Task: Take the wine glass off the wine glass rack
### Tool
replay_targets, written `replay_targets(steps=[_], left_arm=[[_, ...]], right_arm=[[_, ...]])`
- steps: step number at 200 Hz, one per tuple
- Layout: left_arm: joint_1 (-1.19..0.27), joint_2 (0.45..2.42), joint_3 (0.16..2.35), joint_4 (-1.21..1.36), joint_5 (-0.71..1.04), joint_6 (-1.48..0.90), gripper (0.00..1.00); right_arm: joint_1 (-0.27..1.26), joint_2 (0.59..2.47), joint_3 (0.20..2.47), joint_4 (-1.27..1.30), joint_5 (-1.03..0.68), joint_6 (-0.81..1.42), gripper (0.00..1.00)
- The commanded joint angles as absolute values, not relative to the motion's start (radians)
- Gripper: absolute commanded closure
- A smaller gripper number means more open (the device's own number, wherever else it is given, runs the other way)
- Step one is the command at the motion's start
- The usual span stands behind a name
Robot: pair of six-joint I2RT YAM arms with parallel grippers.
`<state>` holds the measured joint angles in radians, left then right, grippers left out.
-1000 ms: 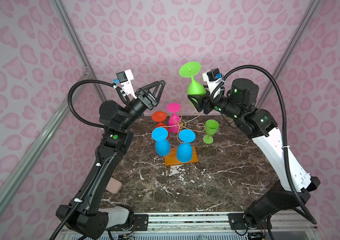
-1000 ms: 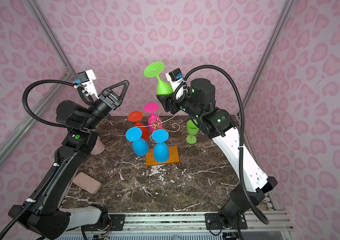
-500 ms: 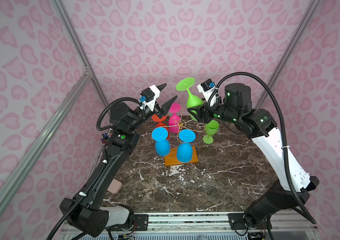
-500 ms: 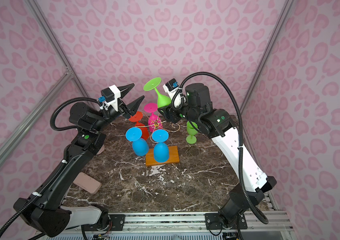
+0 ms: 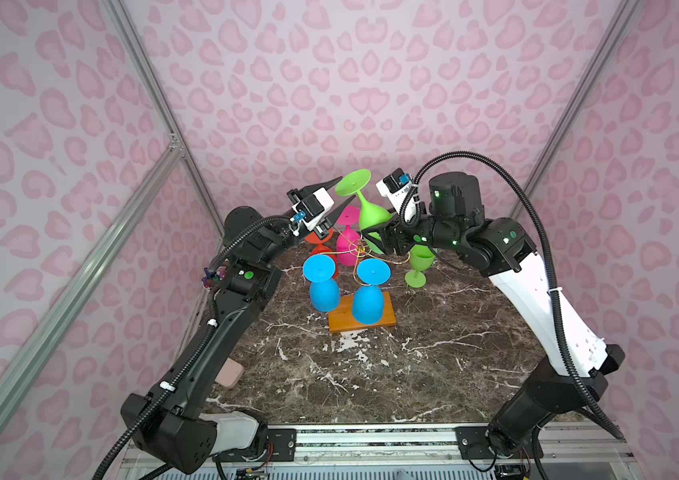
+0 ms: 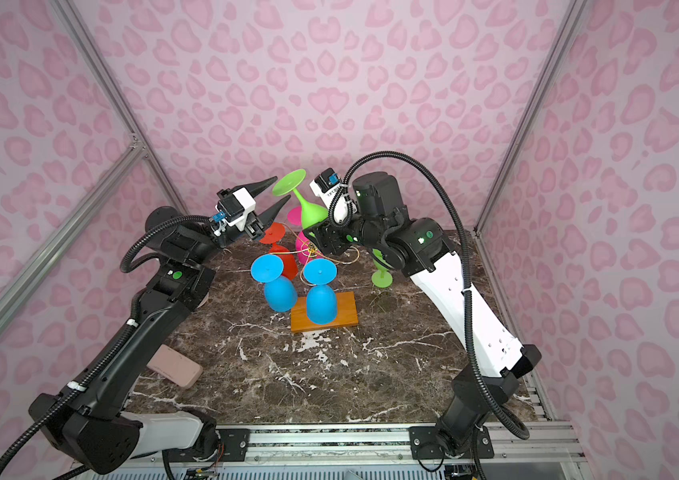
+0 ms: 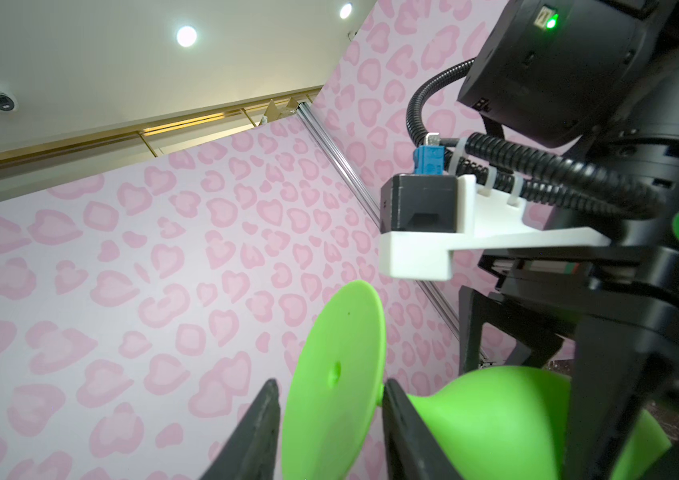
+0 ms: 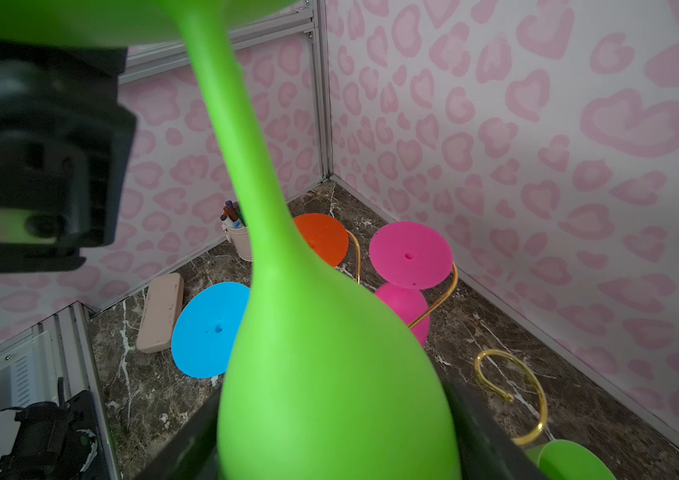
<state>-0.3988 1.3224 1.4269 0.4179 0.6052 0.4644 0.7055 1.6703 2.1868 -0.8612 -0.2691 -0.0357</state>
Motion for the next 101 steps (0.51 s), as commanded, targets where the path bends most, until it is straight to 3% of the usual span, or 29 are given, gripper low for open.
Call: replay_targets(steps=[1,41,73,101], left_arm=[[-0.401,1.312,1.421,0.45,0.612,0.498,0.63],[-0.402,1.301,1.416,0.454,0.571,0.488,0.84],[-0.402,1.293,1.41,0.469,0.538,0.462,0.95],[-0.402,1.296,1.423,0.468,0.491,0.42,0.97]], right_arm=[[0.713,1.678,2.195,-0.859,-0.287,-0.02,0.48],[0.724,1.672,2.185,-0.85,-0.298,-0.014,0.44],[0.726,1.647,2.155,-0.82,-0.312,-0.005,0.4],[0.725,1.629,2.135,-0.805,-0.314,0.003,0.21]])
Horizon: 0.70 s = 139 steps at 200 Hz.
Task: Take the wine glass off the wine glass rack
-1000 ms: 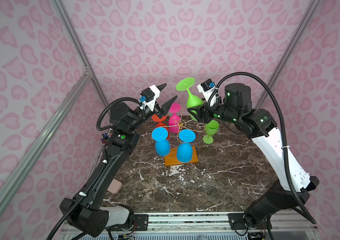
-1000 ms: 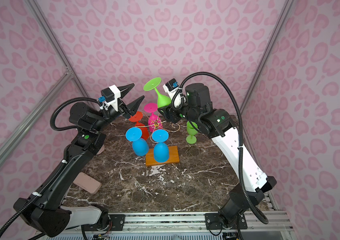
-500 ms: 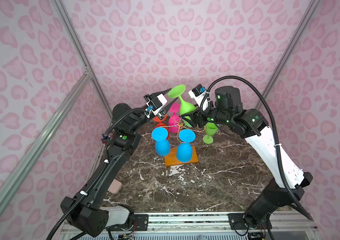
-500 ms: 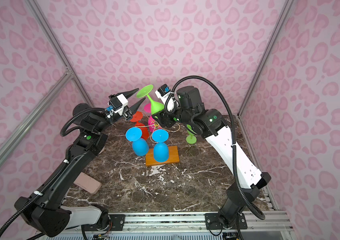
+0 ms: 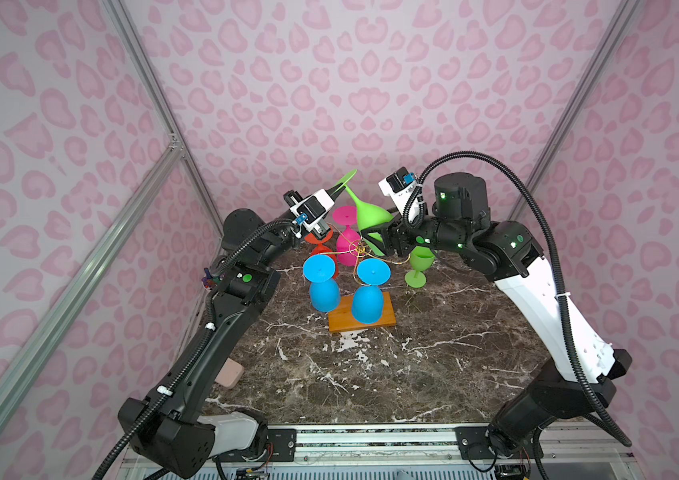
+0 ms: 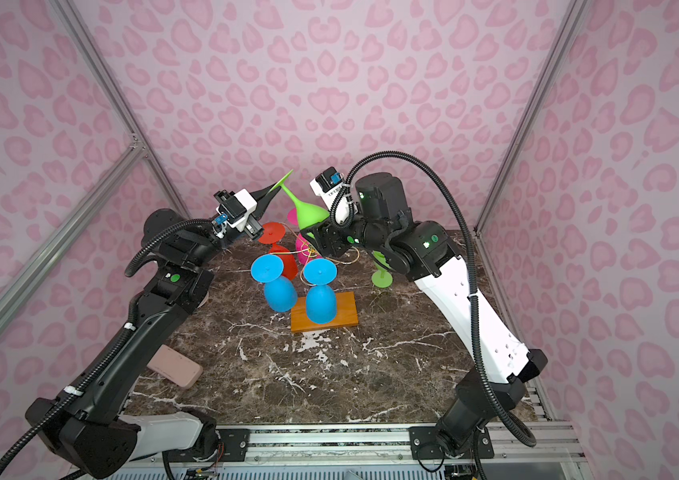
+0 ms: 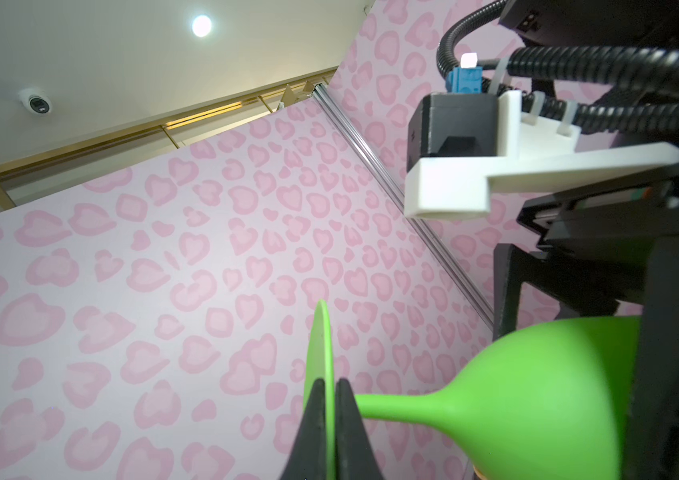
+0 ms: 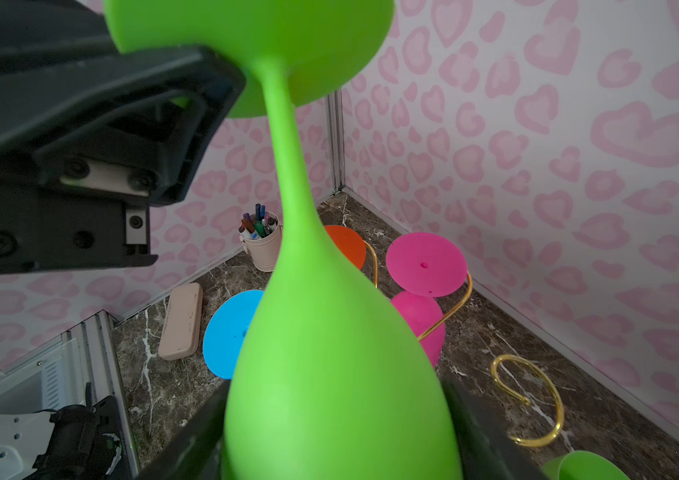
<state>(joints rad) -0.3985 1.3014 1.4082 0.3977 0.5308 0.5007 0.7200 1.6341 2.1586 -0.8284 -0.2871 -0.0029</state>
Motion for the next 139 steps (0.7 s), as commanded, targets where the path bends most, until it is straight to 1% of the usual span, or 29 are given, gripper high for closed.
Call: replay_targets(steps=[1,22,44,92,118,139], left_arm=[[-0.402,1.297,1.424,0.468,0.49,0.419,0.97],[-0.401,1.298,1.421,0.465,0.459,0.386,0.97],[-0.401,1.298,1.414,0.463,0.434,0.339,0.97],[-0.376,1.298,1.387,0.466,0.37,0.211,0.97],[-0.32,1.305,1.381,0.489,0.377,0.029,0.97],[-0.285,1.308,1.376,0.519,0.407,-0.1,0.97]], right_arm=[[0.725,1.627,2.135,-0.804,-0.315,0.003,0.2],[0.721,1.574,2.077,-0.747,-0.319,0.013,0.11],[0.714,1.496,1.989,-0.652,-0.318,0.026,0.07],[0.701,1.258,1.7,-0.333,-0.286,0.041,0.05],[0.675,1.12,1.542,-0.168,-0.267,0.079,0.05],[0.628,1.042,1.429,-0.069,-0.254,0.141,0.09]])
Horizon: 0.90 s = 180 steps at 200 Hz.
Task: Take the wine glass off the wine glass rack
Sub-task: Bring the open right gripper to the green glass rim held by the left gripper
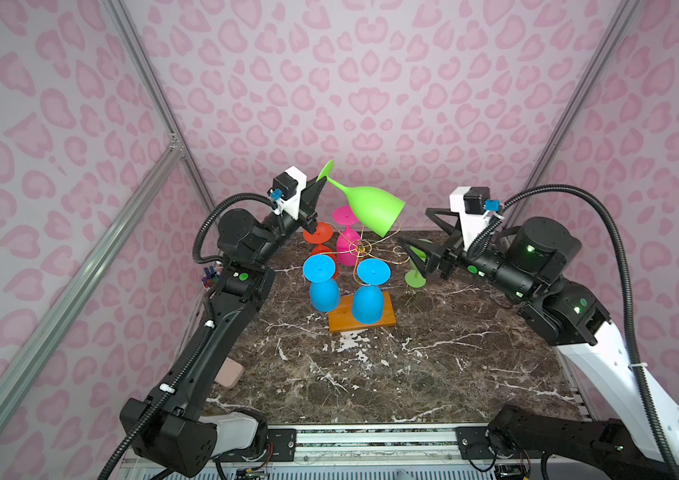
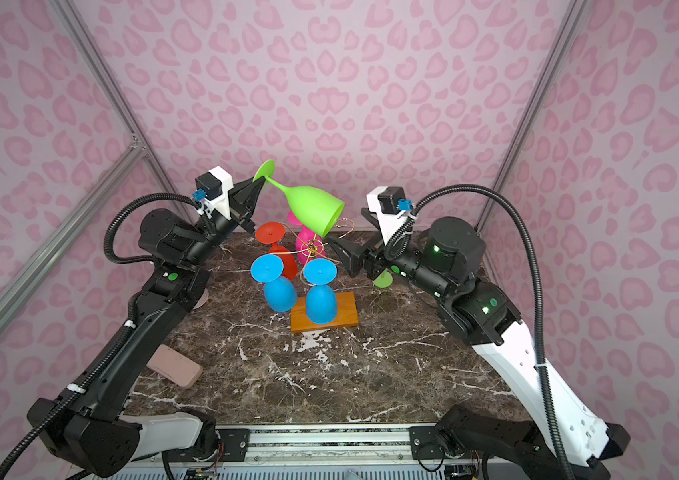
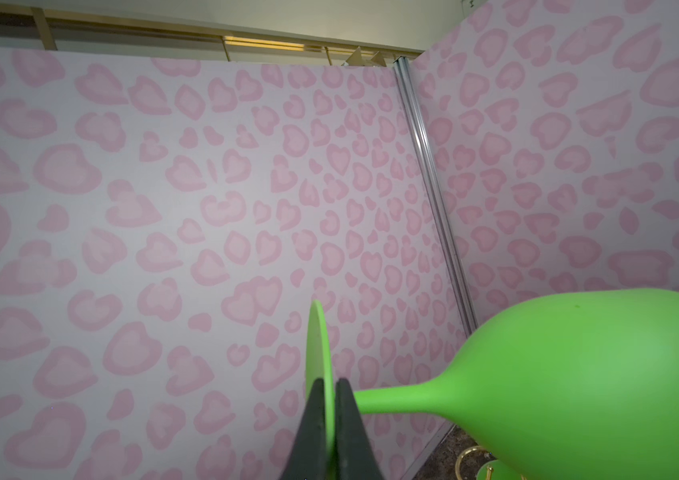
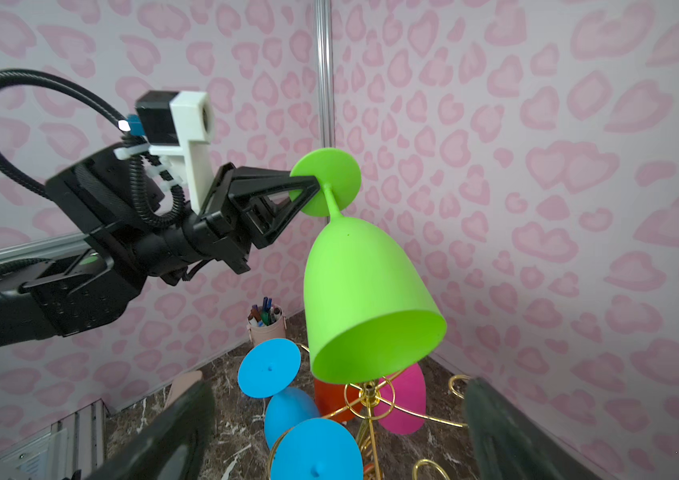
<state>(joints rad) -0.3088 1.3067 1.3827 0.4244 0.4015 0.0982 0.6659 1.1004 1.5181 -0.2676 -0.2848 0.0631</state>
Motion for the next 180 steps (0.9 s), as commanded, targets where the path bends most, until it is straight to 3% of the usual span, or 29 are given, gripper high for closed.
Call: replay_targets(steps=[1,26,64,180], left_arm=[[-0.283,1.308,1.376,0.52,0.407,-0.104,0.97],[-0.272,1.308,1.37,0.543,0.441,-0.176,0.97],[-0.268,1.31,1.365,0.544,0.457,-0.218,0.97],[-0.267,1.323,1.378,0.546,0.483,-0.282,0.97]], right_arm=[[0.627,1.041,1.426,-0.068,-0.255,0.145,0.09],[0.551,1.049,1.421,-0.063,-0.336,0.217,0.17],[0.525,1.132,1.477,-0.08,-0.415,0.272,0.36],[0.528,1.36,1.598,0.028,-0.508,0.397,0.49]])
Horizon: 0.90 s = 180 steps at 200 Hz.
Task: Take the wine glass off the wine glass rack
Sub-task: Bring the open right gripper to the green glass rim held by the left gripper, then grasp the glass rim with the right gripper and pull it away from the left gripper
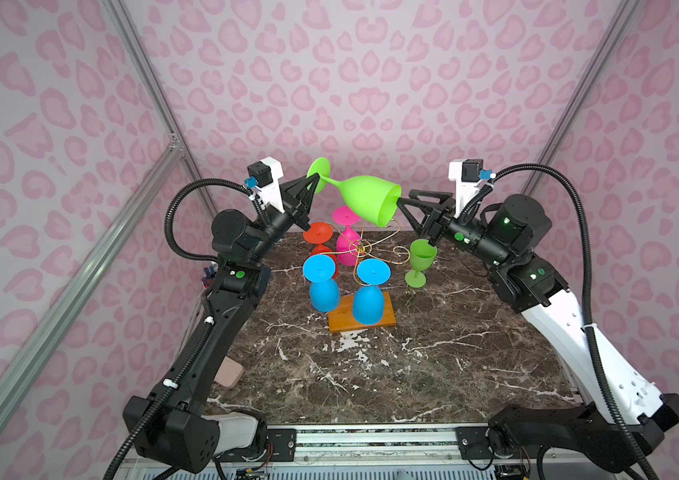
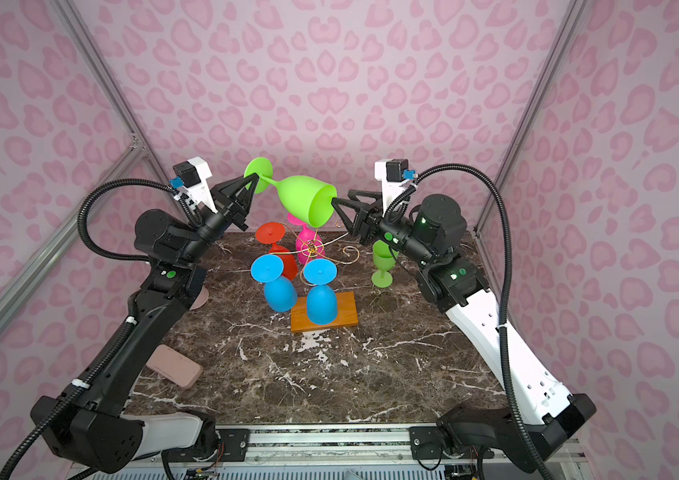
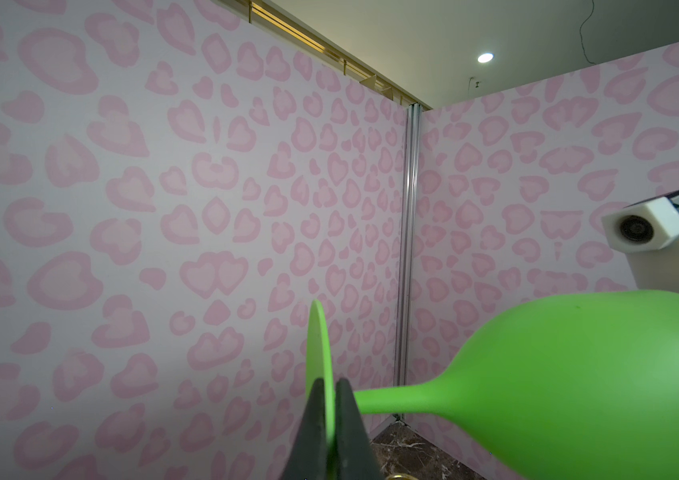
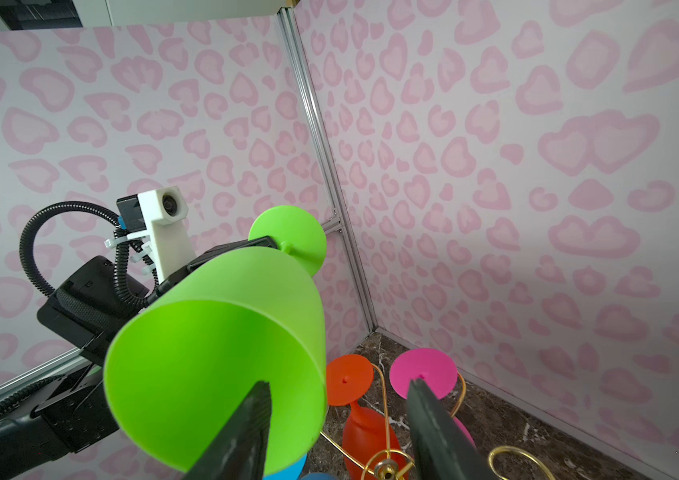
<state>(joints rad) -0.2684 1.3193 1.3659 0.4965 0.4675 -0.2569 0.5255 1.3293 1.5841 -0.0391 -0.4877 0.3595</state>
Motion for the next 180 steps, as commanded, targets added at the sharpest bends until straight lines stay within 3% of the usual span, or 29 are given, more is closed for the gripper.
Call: replay_targets(steps=[1,35,107,121,146,180], left_arm=[[-0.267,1.323,1.378,0.546,0.483,-0.282,0.97],[-0.267,1.325,1.381,0.545,0.491,-0.295,0.97],[-0.267,1.328,1.379,0.537,0.456,-0.301,0.94],[-0.267,1.328,1.378,0.534,0.456,-0.296,0.84],[-0.267,1.324,1.378,0.525,0.449,-0.285,0.54],[-0.268,1.296,1.359,0.508,0.403,-0.254,0.27]], right_arm=[[0.528,1.361,1.598,0.029,-0.508,0.397,0.49],[0.535,1.414,1.626,0.063,-0.526,0.428,0.59],[0.554,1.445,1.652,0.061,-0.541,0.442,0.94],[0.554,1.439,1.655,0.056,-0.536,0.441,1.0],[0.549,1.425,1.669,0.01,-0.493,0.413,1.0],[0.486,1.384,1.681,-0.046,-0.464,0.406,1.0]])
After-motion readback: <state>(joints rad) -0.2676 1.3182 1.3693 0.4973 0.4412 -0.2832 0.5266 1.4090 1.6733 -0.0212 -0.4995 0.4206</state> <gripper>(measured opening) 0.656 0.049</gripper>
